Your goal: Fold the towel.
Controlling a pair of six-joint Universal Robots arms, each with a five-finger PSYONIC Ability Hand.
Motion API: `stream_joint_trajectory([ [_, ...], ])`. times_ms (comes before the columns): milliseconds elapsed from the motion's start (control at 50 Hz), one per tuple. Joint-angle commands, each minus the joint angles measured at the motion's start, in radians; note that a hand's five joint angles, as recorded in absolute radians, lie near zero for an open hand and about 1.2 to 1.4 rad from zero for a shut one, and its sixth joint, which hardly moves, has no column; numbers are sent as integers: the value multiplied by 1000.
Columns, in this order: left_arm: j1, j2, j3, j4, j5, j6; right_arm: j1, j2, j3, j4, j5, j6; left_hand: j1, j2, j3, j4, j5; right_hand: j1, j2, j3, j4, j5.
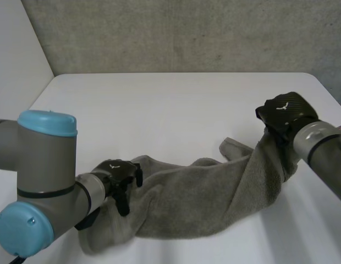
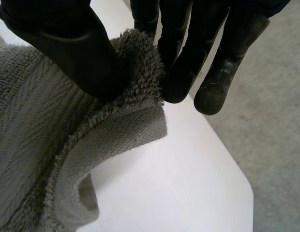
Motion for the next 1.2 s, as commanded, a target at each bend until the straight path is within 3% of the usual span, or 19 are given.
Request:
stream_joint_trajectory([
  [20, 6, 23, -55, 29, -7, 13, -123, -161, 102, -11, -95, 4, 75, 75, 74, 74, 76, 97, 90, 65, 60, 85],
  [120, 6, 49, -84, 35, -35, 17, -172, -199, 156, -18, -175, 5, 122, 122, 121, 121, 123, 97, 90, 65, 60, 85],
  [180, 4, 49, -83, 63, -61, 36, -195, -199, 180, -20, -207, 4, 313, 312, 311, 311, 314, 97, 90, 65, 60, 85],
  [200, 3, 44, -77, 83, -68, 54, -201, -199, 185, -20, -215, 2, 513, 513, 512, 512, 515, 97, 90, 65, 60, 85],
  [220, 3, 44, -77, 83, -69, 54, -201, -199, 185, -20, -215, 2, 515, 515, 514, 514, 517, 97, 90, 65, 60, 85],
  [260, 1, 32, -66, 133, -73, 100, -200, -190, 182, -21, -216, 1, 804, 804, 803, 803, 806, 97, 90, 65, 60, 85],
  [500, 1, -53, 101, 238, -84, 293, -186, -53, -19, -48, -196, 15, 846, 846, 845, 845, 848, 97, 90, 65, 60, 85],
  [560, 4, -37, 233, 245, -113, 293, -137, -32, -105, -153, -198, 64, 846, 846, 845, 845, 848, 97, 90, 65, 60, 85],
  [600, 15, -23, 310, 248, -136, 284, -109, -35, -145, -382, -186, 154, 846, 846, 845, 845, 848, 97, 90, 65, 60, 85],
  [620, 19, -1, 386, 264, -165, 267, -109, -35, -145, -384, -186, 154, 846, 846, 845, 845, 848, 97, 90, 65, 60, 85],
  [680, 51, 78, 527, 447, -301, 137, -111, -53, -81, -891, -129, 353, 846, 846, 845, 845, 848, 97, 90, 65, 60, 85],
  [700, 52, 78, 528, 448, -302, 137, -111, -53, -80, -893, -129, 354, 846, 846, 845, 845, 848, 97, 90, 65, 60, 85],
  [740, 70, 112, 528, 529, -351, 82, -109, -85, -26, -1061, -124, 427, 846, 846, 845, 845, 848, 97, 90, 65, 60, 85],
  [800, 92, 156, 500, 598, -391, 10, -111, -98, -14, -1040, -133, 432, 846, 846, 845, 845, 848, 97, 90, 65, 60, 85],
  [860, 99, 170, 410, 569, -361, 11, -109, -81, -8, -884, -186, 438, 846, 846, 845, 845, 848, 97, 90, 65, 60, 85],
  [900, 99, 167, 357, 561, -338, 10, -109, -28, -17, -707, -268, 424, 846, 846, 845, 845, 848, 97, 90, 65, 60, 85],
  [960, 99, 156, 239, 552, -283, 13, -111, 2, -24, -632, -307, 407, 846, 846, 845, 845, 848, 97, 90, 65, 60, 85],
  [1060, 107, 77, 10, 566, -222, 13, -114, 74, -2, -450, -411, 231, 846, 846, 845, 845, 848, 97, 90, 65, 60, 85],
  [1200, 122, -5, -145, 563, -216, 14, -108, 187, 71, -323, -417, 3, 846, 846, 845, 845, 848, 97, 90, 65, 60, 85],
])
